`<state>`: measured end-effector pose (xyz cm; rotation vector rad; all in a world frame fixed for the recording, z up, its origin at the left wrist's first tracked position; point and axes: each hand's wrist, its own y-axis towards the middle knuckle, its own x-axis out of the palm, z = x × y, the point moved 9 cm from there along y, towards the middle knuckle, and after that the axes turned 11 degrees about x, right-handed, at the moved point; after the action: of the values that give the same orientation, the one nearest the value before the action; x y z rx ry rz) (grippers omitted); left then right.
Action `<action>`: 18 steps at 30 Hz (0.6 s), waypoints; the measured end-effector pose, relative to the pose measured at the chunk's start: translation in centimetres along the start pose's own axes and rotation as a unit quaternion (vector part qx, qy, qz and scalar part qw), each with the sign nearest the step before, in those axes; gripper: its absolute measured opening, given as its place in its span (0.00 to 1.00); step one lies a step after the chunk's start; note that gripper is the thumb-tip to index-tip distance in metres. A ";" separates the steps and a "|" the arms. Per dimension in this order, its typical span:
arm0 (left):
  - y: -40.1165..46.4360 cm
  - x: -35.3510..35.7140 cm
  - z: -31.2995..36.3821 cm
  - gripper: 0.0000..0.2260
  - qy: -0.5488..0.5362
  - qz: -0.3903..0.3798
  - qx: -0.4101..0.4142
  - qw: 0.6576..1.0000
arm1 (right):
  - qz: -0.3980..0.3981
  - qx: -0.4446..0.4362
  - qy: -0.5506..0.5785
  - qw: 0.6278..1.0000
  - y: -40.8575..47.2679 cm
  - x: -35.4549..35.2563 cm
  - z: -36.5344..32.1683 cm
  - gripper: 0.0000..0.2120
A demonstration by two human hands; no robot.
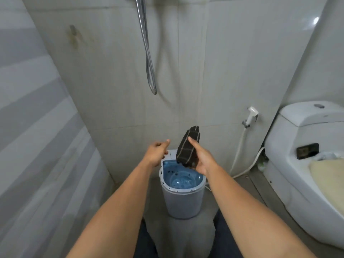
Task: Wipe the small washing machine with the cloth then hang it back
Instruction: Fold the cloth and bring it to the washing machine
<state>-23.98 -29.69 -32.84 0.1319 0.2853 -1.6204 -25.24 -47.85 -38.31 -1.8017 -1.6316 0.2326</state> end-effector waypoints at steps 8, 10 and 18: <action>-1.2 -1.8 -14.9 0.21 0.082 0.060 -0.128 0.986 | 0.072 0.139 0.006 0.988 5.2 -4.4 12.4 0.25; 0.1 -2.1 -18.0 0.22 0.105 0.062 -0.154 0.981 | 0.075 0.167 -0.011 0.983 7.2 -4.4 14.2 0.23; 10.2 -1.7 -26.9 0.19 0.117 0.041 -0.200 0.972 | 0.045 0.189 0.011 0.981 19.2 -2.3 13.6 0.18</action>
<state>-16.09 -21.46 -59.26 0.0250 0.7710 -1.4357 -17.71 -44.65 -60.46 -1.5779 -1.3821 0.5252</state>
